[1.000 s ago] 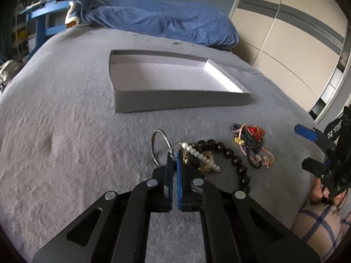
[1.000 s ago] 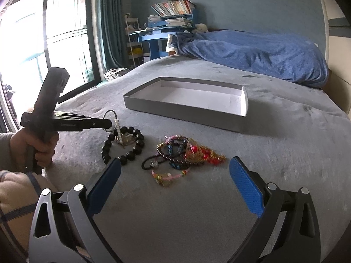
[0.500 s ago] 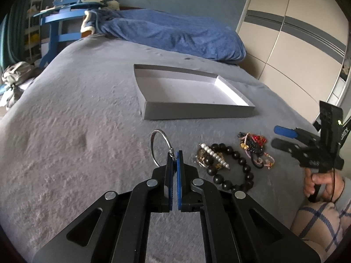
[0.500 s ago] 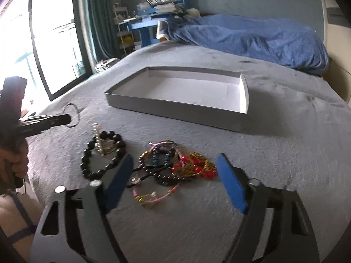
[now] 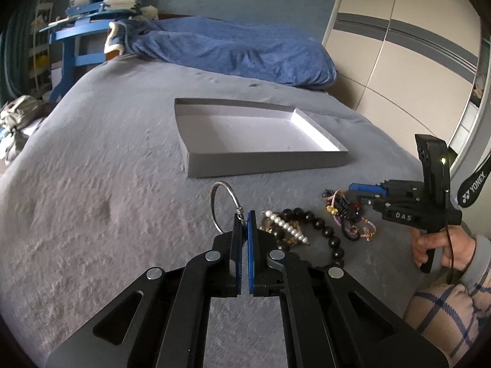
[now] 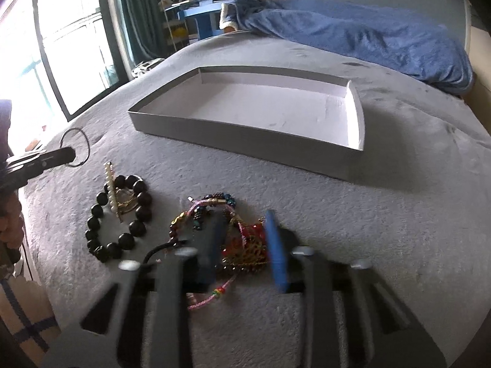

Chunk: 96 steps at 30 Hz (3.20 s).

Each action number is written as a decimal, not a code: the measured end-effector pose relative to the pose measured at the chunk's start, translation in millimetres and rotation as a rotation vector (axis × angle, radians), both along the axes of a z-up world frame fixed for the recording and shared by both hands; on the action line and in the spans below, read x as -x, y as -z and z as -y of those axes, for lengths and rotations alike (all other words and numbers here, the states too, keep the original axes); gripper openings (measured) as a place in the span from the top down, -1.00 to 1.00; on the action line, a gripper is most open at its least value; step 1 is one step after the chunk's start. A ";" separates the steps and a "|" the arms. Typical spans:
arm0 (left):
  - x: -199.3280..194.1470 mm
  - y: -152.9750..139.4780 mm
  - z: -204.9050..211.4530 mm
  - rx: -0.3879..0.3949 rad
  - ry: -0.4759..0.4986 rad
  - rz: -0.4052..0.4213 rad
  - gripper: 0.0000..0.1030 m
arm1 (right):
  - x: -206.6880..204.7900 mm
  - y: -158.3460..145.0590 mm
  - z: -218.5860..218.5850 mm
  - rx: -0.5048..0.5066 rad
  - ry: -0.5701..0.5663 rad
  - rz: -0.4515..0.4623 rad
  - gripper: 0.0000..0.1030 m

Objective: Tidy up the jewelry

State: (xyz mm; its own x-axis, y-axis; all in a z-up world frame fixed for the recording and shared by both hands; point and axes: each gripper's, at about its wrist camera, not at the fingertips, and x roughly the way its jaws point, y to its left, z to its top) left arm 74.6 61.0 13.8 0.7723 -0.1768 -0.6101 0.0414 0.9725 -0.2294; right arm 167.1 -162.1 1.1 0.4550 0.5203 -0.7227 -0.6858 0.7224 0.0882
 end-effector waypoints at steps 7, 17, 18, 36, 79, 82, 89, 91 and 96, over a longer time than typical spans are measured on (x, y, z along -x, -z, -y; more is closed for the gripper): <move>-5.4 -14.4 7.6 -0.012 0.018 0.027 0.93 | 1.2 -29.5 24.7 -0.173 0.027 -0.011 0.61; -14.9 -42.5 20.3 -0.032 0.051 0.069 0.93 | -7.5 -82.7 54.7 -0.362 0.063 -0.014 0.61; -15.6 -44.7 21.3 -0.035 0.055 0.071 0.93 | -8.5 -86.2 54.6 -0.360 0.063 -0.009 0.61; -98.7 -56.9 24.9 -0.059 0.013 0.053 0.93 | -66.2 -121.3 24.4 -0.279 0.068 0.053 0.87; -130.4 -46.1 12.2 -0.116 -0.004 0.013 0.93 | -55.1 -55.9 24.6 -0.200 0.061 -0.037 1.00; -130.9 -46.0 12.0 -0.115 -0.003 0.012 0.93 | -62.5 -80.2 25.0 -0.256 0.067 -0.004 1.00; -132.9 -45.2 9.9 -0.114 0.000 0.009 0.93 | -77.5 -94.3 17.3 -0.251 0.079 -0.022 0.74; -133.3 -43.3 10.2 -0.120 0.002 0.006 0.93 | -67.3 -78.9 17.8 -0.206 0.073 -0.023 0.10; -133.1 -40.3 9.9 -0.110 -0.004 0.006 0.93 | -54.3 -33.6 11.7 -0.122 0.076 -0.089 -0.06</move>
